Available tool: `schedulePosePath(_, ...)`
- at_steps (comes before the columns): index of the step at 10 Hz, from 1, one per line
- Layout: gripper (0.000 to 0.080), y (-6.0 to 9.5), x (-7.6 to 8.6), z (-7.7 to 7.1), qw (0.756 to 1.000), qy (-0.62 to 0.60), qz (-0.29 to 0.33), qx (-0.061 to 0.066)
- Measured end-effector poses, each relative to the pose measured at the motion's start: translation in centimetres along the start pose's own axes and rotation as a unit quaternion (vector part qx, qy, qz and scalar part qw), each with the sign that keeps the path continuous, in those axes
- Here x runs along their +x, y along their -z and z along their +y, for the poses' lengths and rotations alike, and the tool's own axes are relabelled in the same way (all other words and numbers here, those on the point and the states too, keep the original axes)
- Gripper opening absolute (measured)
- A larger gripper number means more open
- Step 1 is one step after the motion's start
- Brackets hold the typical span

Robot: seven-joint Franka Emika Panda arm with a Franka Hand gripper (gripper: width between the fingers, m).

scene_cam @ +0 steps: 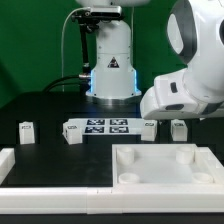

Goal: Assemble one leg

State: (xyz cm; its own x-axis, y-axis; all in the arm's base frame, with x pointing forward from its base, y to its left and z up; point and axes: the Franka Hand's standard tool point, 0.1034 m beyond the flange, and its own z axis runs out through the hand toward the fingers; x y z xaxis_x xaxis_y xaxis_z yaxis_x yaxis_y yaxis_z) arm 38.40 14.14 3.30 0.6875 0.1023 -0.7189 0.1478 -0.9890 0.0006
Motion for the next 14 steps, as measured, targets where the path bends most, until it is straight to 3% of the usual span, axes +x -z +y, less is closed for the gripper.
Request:
schedulePosePath(4,0.0649,-1.9,0.4,-0.2,1.0,0.003,-0.003,0.001)
schedulePosePath(10,0.0649,-2.7,0.6,-0.1,1.0,0.004,-0.017,0.001)
schedulePosePath(11,0.0536,-2.8,0.7,-0.1,1.0,0.004,-0.016,0.001)
schedulePosePath(12,0.0369,-2.8,0.7,-0.1,1.0,0.004,-0.017,0.001)
schedulePosePath(13,0.0369,-2.9,0.7,-0.1,1.0,0.004,-0.017,0.0)
schedulePosePath(14,0.0288,-2.8,0.8,-0.1,1.0,0.005,-0.016,0.0)
